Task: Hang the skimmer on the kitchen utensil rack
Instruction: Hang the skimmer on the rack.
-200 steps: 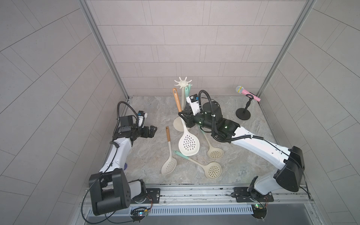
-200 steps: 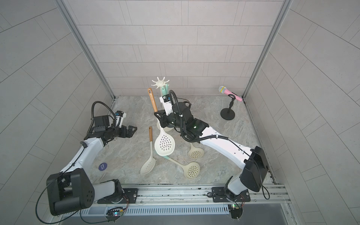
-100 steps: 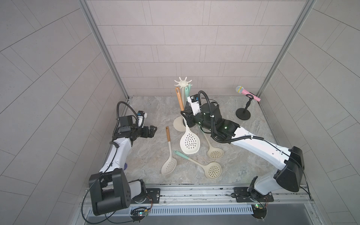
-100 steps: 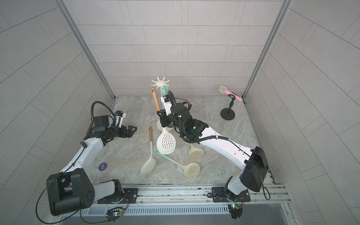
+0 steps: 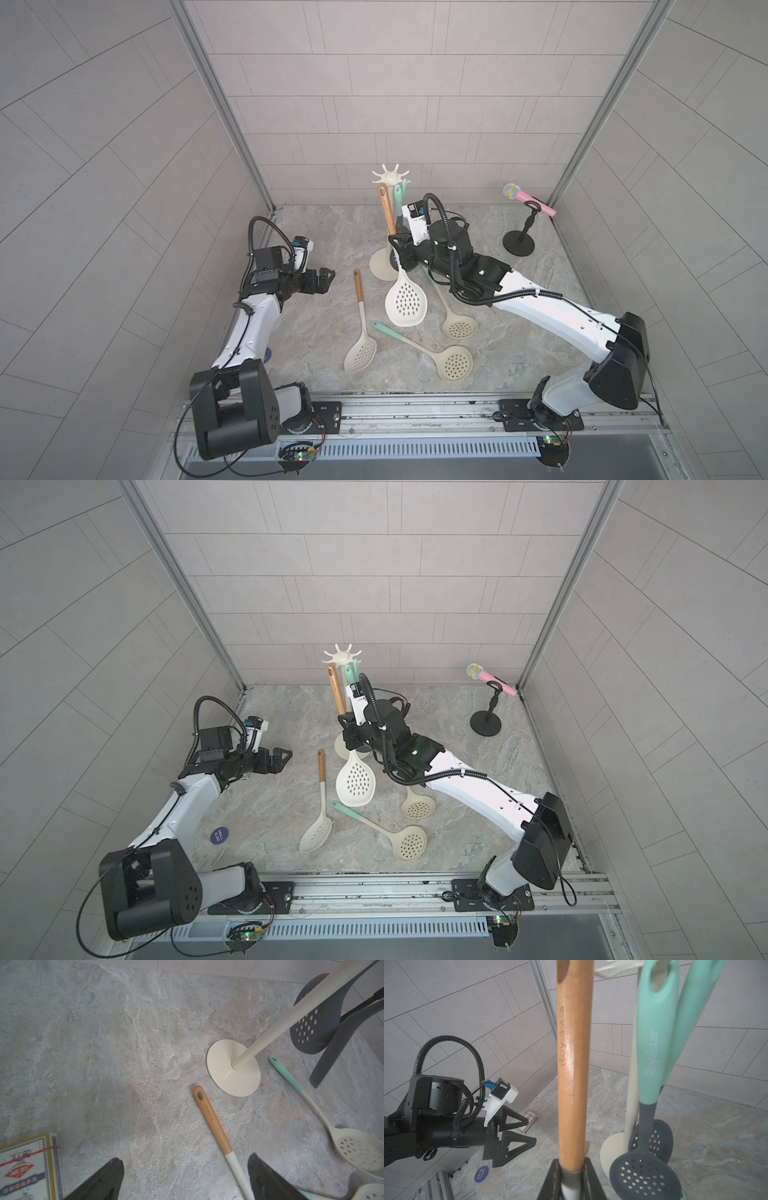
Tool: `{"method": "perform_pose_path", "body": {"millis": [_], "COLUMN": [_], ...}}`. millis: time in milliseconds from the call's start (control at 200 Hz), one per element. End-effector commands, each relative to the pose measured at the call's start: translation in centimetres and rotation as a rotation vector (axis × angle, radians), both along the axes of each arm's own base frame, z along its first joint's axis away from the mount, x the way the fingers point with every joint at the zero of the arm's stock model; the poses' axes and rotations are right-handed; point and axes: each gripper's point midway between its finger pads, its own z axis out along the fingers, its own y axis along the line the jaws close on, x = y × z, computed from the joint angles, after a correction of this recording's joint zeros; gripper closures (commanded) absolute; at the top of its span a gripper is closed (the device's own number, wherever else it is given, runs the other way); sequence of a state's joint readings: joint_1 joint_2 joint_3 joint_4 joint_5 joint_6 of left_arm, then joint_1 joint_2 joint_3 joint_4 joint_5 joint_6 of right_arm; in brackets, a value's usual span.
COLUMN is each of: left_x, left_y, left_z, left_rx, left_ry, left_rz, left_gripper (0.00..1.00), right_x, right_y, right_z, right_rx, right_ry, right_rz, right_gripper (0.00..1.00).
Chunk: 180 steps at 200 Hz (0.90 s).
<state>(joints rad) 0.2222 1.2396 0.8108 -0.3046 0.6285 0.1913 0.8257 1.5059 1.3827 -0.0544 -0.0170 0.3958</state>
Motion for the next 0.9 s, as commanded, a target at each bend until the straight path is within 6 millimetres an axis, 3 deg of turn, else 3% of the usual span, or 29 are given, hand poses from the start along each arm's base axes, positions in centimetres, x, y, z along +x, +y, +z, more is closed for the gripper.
{"method": "perform_pose_path", "body": {"millis": [0, 661, 896], "left_x": [0.2, 0.0, 0.0], "left_y": [0.0, 0.1, 0.0], "left_z": [0.8, 1.1, 1.1], "left_rx": [-0.007, -0.019, -0.026], "left_ry": [-0.018, -0.024, -0.024], "left_rz": [-0.009, -0.009, -0.014], "left_gripper": [0.00, 0.00, 0.00], "right_x": [0.3, 3.1, 4.6], "right_y": [-0.3, -0.4, -1.2], "right_z": [1.8, -0.9, -3.6], "right_rx": [0.018, 0.004, -0.022], "right_ry": [-0.041, 0.049, 0.108], "right_rz": [-0.026, -0.116, -0.175], "right_gripper": [1.00, 1.00, 1.00]}}
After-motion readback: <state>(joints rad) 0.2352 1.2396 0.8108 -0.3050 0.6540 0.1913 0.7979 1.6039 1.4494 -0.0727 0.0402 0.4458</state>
